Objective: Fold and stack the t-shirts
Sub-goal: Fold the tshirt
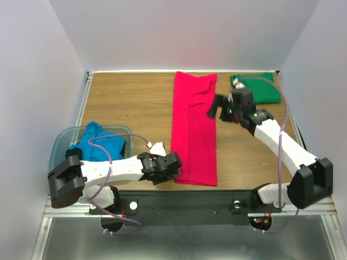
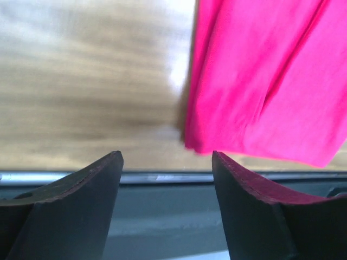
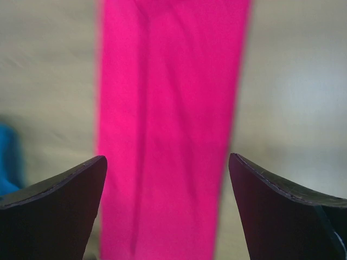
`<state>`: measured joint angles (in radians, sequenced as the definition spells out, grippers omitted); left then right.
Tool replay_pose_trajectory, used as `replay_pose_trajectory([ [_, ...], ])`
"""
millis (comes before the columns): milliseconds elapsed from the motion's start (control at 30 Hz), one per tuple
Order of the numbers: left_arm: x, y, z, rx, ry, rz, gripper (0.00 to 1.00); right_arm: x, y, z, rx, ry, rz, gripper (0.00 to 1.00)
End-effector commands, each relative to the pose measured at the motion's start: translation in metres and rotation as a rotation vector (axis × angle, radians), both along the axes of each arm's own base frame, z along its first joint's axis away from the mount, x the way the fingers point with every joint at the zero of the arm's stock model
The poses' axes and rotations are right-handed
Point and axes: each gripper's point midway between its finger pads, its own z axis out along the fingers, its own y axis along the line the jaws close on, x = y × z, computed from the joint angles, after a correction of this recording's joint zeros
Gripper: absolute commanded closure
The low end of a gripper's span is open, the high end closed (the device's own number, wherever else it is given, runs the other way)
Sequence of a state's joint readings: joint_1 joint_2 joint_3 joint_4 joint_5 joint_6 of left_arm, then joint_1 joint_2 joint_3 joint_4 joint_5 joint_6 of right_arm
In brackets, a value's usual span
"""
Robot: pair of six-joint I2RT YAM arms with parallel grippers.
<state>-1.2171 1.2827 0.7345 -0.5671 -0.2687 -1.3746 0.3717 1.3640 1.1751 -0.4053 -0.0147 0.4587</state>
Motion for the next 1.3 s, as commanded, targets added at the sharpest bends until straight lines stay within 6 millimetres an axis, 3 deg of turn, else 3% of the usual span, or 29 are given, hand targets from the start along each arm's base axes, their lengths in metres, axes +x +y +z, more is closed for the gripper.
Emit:
replay_pose_trajectory([
  [0, 0.022, -0.014, 0.002, -0.085, -0.058, -0.028, 0.28, -0.081, -0.02, -0.069, 0.008, 0.256, -0.048, 0.0],
  [100, 0.029, -0.014, -0.009, -0.092, -0.046, -0.034, 0.43, -0.131, -0.027, -0.093, 0.049, 0.359, -0.047, 0.0],
  [200, 0.028, -0.022, -0.021, -0.132, -0.01, -0.068, 0.59, -0.176, -0.018, -0.114, 0.13, 0.472, 0.023, 0.0],
  [300, 0.026, -0.029, -0.024, -0.155, 0.005, -0.09, 0.64, -0.199, -0.02, -0.131, 0.135, 0.547, 0.024, 0.0],
  [533, 0.012, -0.02, -0.035, -0.136, 0.066, -0.096, 1.0, -0.238, -0.012, -0.147, 0.176, 0.674, 0.071, 0.01],
  [767, -0.005, -0.01, -0.04, -0.138, 0.125, -0.111, 1.0, -0.263, -0.007, -0.161, 0.197, 0.771, 0.087, 0.1],
  [933, -0.006, -0.007, -0.036, -0.132, 0.127, -0.111, 1.0, -0.276, 0.003, -0.168, 0.198, 0.818, 0.115, 0.23],
  [1033, -0.006, -0.007, -0.036, -0.135, 0.129, -0.111, 1.0, -0.286, 0.007, -0.176, 0.169, 0.844, 0.124, 0.24],
  [1133, -0.006, -0.008, -0.035, -0.141, 0.125, -0.113, 1.0, -0.284, 0.011, -0.185, 0.154, 0.845, 0.119, 0.28],
  [1267, -0.004, -0.012, -0.034, -0.158, 0.12, -0.117, 1.0, -0.28, 0.018, -0.192, 0.138, 0.839, 0.112, 0.41],
])
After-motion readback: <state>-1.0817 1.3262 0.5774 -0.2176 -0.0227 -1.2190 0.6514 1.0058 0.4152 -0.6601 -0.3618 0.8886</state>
